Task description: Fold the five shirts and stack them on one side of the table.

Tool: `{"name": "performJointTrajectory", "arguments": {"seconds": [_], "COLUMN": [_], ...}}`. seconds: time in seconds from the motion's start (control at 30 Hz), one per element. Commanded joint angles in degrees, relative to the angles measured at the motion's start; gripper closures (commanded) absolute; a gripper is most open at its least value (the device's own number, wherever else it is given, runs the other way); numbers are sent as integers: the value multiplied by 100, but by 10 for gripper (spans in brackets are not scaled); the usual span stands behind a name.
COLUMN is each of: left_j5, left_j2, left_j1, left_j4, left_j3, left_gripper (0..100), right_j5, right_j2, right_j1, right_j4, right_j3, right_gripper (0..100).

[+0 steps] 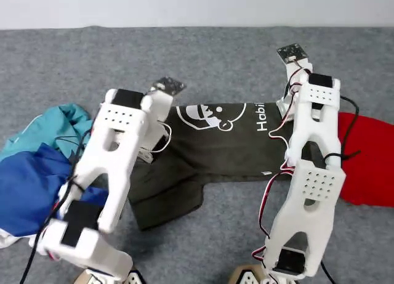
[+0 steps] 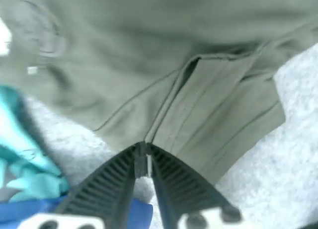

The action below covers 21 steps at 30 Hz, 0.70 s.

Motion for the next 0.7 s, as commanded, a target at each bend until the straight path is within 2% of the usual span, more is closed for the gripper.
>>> {"name": "performJointTrajectory", "arguments": {"seconds": [0.0, 0.2, 0.43, 0.67], "left_j5": [273, 316, 325, 299], "left_j2": [-985, -2022, -2523, -2532], "left_j1": [-404, -1811, -3648, -4633], "left_j4": [-62, 105, 193, 149], "left_j3": [-66, -31, -22, 136], "left_gripper": [994, 994, 994, 994], "right_j5": [44, 44, 53, 316], "right_j2": [-505, -1191, -1508, -1543], "right_j1": [-136, -523, -1560, -2941], "right_j4": [391, 1323, 2545, 3055], "right_j3": [-264, -264, -264, -229], "right_gripper": [959, 956, 956, 954]}}
